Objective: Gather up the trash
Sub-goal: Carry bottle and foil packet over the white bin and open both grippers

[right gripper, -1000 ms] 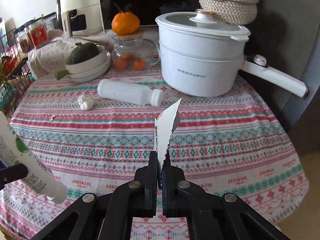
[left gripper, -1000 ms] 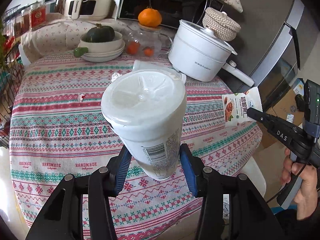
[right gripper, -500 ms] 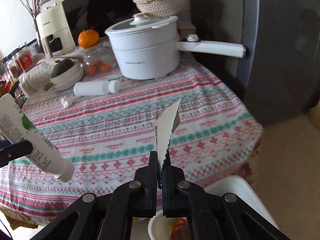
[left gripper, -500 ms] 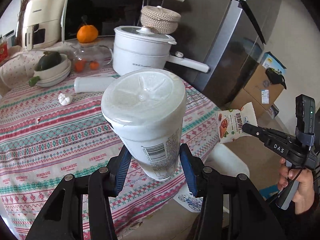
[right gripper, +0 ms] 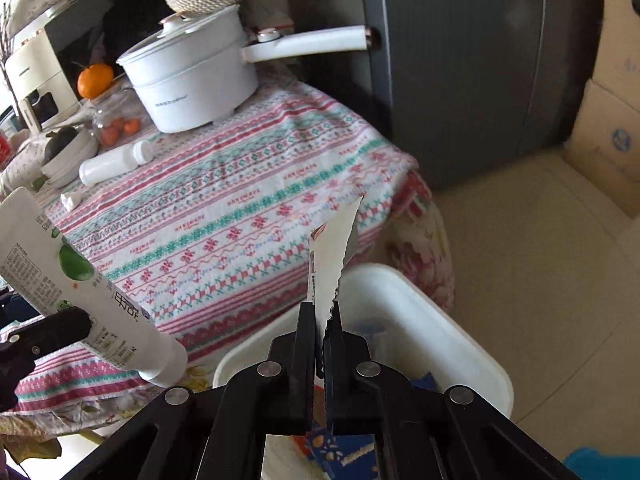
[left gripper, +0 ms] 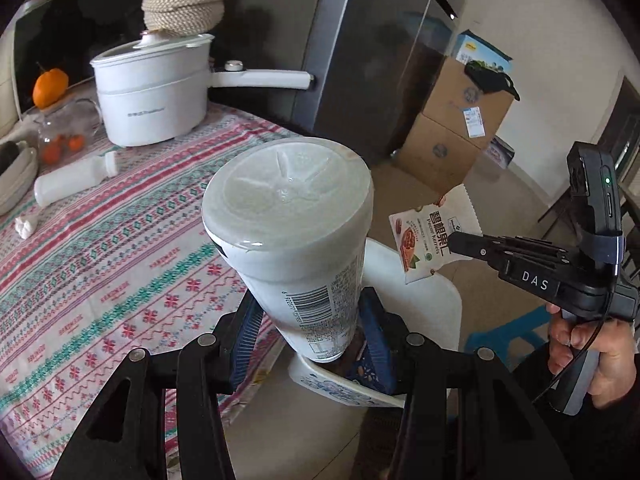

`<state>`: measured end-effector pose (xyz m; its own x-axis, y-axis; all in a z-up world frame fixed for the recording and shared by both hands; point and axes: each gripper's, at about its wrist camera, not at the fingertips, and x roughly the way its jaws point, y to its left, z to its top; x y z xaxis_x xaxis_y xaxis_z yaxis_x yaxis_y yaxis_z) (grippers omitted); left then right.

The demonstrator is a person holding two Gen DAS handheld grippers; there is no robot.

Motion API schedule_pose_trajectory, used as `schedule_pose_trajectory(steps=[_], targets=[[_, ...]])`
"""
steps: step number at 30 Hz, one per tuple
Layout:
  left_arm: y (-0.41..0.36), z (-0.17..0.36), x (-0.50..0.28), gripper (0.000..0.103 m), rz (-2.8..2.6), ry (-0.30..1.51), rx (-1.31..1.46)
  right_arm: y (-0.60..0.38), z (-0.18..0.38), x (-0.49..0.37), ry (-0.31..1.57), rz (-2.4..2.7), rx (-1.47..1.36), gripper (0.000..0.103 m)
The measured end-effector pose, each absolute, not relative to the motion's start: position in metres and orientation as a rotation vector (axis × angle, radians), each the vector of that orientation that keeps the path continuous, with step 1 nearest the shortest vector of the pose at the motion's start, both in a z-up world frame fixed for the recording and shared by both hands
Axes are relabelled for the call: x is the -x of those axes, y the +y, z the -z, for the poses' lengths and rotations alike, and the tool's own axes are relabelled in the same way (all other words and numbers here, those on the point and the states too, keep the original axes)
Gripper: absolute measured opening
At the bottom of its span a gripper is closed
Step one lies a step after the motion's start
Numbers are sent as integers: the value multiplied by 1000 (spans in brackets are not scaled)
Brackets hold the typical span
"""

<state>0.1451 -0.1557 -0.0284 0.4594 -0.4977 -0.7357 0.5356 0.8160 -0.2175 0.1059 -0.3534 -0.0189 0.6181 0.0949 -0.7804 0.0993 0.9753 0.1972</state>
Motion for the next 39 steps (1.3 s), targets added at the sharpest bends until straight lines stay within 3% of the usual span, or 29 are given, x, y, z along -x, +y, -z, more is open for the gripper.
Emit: schedule_pose_trajectory(steps=[16,22,39], targets=[[-219,109,-157,53,691,1019,-125,-385,47,-95,996,77,-276,1],[-211,100,-159,64,683,1015,-117,-387,52,-97,1014,89,-276,2],[-128,66,-157,72,559,1004,-54,-350,94,-122,1193,8,-228,5]])
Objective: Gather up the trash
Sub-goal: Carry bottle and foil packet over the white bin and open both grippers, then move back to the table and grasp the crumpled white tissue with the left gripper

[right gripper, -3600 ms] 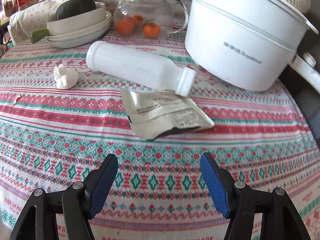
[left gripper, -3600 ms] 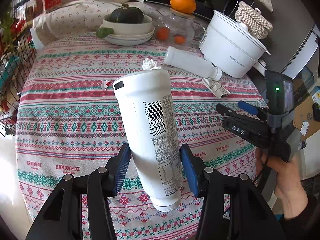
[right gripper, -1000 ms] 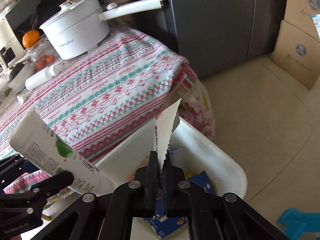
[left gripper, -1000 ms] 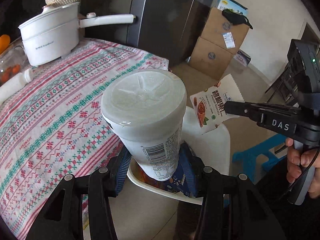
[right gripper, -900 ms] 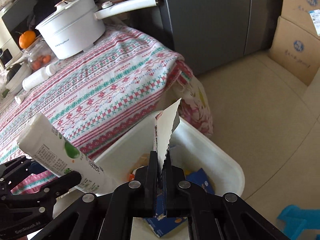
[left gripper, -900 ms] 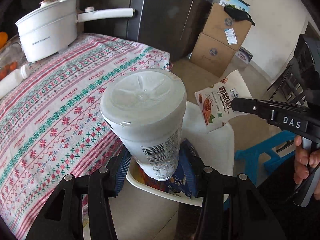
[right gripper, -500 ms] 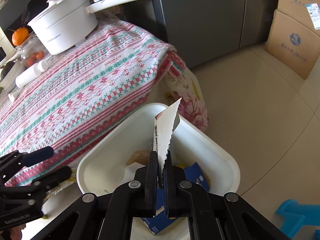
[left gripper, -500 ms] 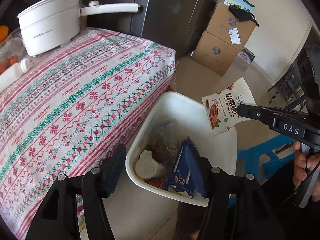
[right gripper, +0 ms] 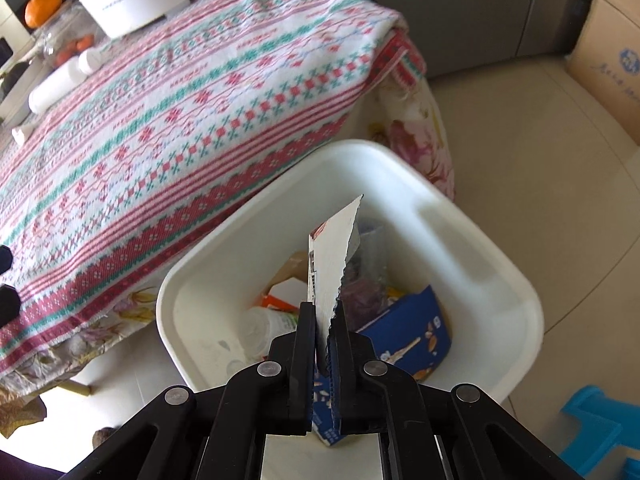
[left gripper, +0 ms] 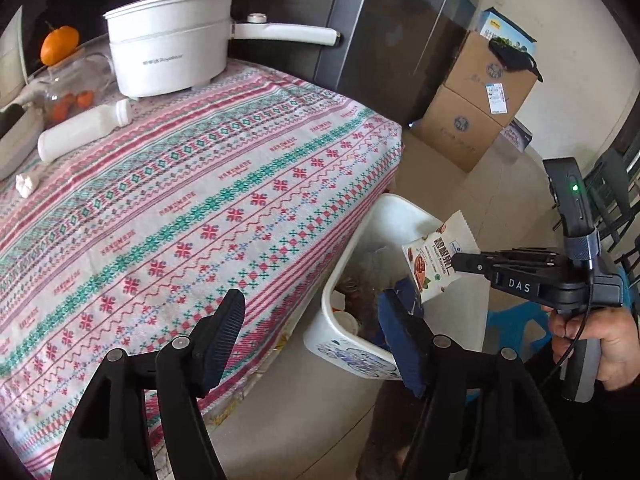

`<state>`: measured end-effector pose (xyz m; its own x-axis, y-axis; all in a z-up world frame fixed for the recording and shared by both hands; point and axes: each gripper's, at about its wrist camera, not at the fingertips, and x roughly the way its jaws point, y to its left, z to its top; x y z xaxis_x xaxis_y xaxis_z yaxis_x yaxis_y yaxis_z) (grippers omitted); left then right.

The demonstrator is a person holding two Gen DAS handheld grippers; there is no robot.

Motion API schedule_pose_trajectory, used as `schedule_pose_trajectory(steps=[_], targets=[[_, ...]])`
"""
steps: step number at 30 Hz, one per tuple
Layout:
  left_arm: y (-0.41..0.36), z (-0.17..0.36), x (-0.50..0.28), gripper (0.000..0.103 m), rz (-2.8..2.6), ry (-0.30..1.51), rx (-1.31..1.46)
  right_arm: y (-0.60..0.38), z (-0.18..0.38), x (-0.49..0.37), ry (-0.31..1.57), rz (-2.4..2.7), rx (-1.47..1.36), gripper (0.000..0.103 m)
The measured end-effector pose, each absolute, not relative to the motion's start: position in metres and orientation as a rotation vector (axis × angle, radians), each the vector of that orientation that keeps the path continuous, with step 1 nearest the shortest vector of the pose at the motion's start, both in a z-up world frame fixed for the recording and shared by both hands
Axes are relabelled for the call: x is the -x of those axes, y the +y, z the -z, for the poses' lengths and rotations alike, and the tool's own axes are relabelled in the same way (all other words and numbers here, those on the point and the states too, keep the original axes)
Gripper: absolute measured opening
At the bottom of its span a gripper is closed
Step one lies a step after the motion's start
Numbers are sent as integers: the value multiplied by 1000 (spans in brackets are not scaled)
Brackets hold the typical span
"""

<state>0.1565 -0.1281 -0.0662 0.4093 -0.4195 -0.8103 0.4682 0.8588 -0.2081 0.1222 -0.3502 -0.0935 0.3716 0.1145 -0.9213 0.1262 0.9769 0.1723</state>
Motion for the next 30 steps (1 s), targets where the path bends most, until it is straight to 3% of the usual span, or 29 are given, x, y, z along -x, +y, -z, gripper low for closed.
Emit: schedule_pose_trajectory(steps=[6,7,8,10,30], targets=[[-97,60,-160,76,509,992,-1,-336,97,-134,1217,-6,-223,9],[-92,59,-160,76,502,991,6,-335,97,-135,1221,-3,-233,20],[-88,58,-161,76,496,991,13,-335,97,-136,1220,1,-244,38],[-81,57,-162,78,485,988,26,-335,94,-136,1207,2,-268,51],[-7,52,-188,82,302,987,20,-302,64,-155,1174,-57,-164,66]])
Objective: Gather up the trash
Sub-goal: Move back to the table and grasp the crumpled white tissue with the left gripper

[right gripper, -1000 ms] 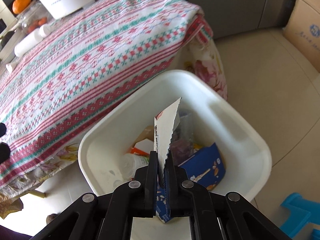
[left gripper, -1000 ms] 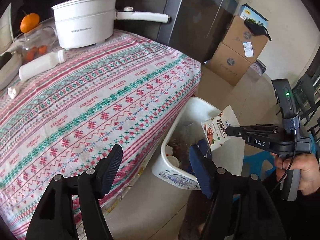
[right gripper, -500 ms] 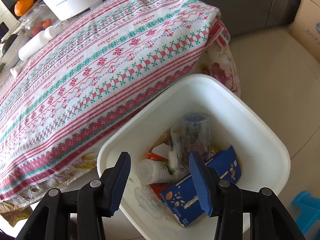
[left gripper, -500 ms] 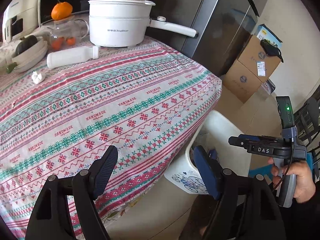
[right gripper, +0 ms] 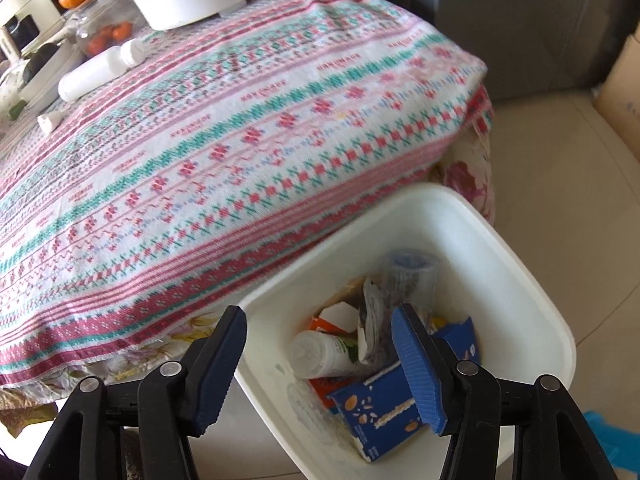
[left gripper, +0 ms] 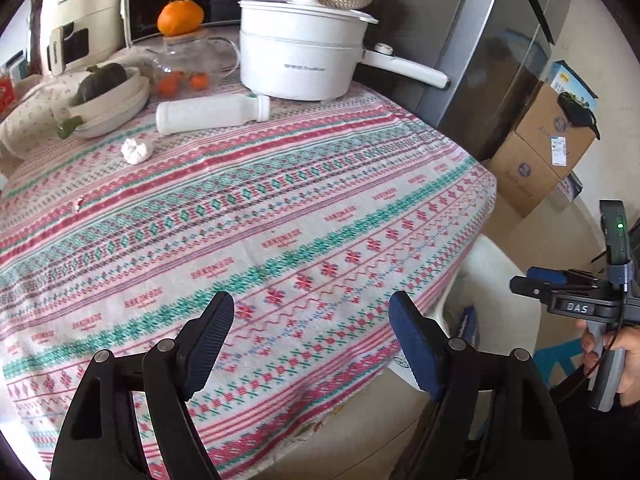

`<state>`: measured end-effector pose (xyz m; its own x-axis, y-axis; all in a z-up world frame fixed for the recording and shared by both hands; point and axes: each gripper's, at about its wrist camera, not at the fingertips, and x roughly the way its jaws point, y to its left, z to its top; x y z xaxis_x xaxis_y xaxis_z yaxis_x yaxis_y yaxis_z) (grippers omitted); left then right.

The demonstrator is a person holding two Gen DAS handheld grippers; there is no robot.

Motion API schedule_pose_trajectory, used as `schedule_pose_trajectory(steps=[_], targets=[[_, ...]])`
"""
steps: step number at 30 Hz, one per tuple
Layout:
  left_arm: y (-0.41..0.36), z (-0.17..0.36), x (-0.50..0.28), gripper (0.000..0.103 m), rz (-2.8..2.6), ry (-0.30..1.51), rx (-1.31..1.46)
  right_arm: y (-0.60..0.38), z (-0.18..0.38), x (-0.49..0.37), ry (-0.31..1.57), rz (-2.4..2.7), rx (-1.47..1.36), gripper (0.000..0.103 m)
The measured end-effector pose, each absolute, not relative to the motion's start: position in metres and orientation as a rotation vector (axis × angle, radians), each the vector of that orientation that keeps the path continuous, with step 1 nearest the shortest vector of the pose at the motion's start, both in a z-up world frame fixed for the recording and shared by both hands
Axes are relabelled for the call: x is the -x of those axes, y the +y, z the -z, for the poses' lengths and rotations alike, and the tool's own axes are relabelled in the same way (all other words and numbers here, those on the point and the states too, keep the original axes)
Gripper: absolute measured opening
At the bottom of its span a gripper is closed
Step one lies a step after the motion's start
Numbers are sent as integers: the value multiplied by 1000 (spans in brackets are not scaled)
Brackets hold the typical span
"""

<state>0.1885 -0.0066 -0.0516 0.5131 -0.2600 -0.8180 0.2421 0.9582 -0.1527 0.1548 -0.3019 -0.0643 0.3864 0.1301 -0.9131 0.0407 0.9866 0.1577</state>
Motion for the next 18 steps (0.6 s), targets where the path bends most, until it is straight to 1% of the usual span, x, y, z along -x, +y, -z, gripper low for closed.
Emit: schedule_pose_trajectory(steps=[2,6,11,14,16,18], targets=[[9,52,-202,82,254,994,12,-295,60,-163,1174,-77,-147,69],[47,57,-237,82,159,995,26,-279,57,-188,1184,-116,-116,70],[91,68,-284,81,90,942,-15,-251,51,-227,1184,-189,-84,70],[117,80,-315,76,67,928,-25,-228,46,-251,1164,-245,-39,71],[133,90,-336,68,58,933,-17,-212,47,-268,1156,-288,-7,72],[143,99,-355,65,64,939,-11,-193,49,-283,1147,-327,30,72]])
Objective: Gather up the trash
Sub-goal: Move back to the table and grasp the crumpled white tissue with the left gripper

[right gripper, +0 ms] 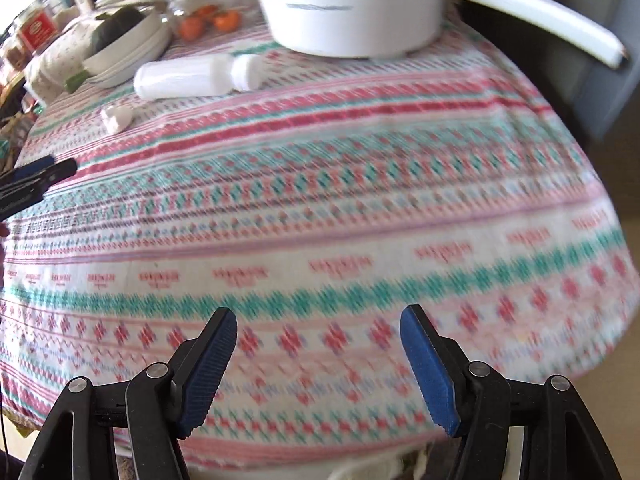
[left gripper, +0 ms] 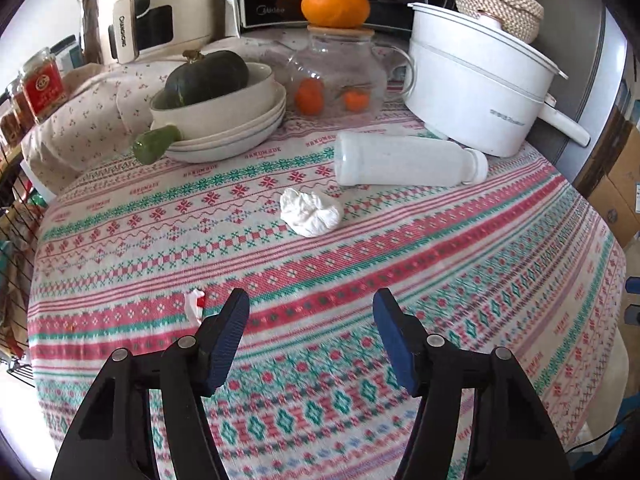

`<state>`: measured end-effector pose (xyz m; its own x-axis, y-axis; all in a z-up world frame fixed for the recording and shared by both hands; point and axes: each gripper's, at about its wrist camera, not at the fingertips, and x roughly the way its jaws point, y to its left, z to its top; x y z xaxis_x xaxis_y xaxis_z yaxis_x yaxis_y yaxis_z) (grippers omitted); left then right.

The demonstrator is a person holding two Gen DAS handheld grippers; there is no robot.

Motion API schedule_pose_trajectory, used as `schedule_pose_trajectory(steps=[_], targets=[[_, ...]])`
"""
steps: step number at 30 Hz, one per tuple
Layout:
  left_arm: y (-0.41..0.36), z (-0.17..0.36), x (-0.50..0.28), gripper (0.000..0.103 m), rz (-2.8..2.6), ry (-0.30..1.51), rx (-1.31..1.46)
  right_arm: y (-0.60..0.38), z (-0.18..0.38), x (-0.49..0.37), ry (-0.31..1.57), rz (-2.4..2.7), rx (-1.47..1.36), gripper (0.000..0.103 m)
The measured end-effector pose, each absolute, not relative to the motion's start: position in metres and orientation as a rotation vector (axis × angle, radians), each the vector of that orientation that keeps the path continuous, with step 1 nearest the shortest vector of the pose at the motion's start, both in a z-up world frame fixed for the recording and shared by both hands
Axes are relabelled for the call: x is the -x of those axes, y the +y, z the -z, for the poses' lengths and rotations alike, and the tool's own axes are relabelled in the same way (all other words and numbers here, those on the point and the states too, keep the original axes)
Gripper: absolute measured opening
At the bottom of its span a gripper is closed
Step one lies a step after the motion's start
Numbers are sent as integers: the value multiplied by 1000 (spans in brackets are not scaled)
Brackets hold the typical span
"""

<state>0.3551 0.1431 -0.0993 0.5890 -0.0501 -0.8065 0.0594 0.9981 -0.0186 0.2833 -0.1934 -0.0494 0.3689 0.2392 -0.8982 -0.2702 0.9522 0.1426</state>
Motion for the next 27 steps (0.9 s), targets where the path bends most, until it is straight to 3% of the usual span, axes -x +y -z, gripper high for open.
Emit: schedule_pose_trajectory(steps=[9,10,12,15,16,17,27], targets=[[142,116,-410,64,163,903,-20,-120,55,-340,1060,-479,170,72],[143,118,-415,60,166,908,-7,-114,54,-346,1046,-494,185,72],[144,123,-425,35,175,934,31,-101,53,-357,1017,-526,222,72],[150,122,-427,26,182,916,95,-80,52,-374,977,-567,289,72],[151,122,-426,5,182,920,108,-72,52,-380,966,-586,312,72],[152,122,-425,0,169,932,108,-64,52,-385,955,-603,334,72],[167,110,-402,2,213,934,143,-2,72,-438,899,-623,535,72]])
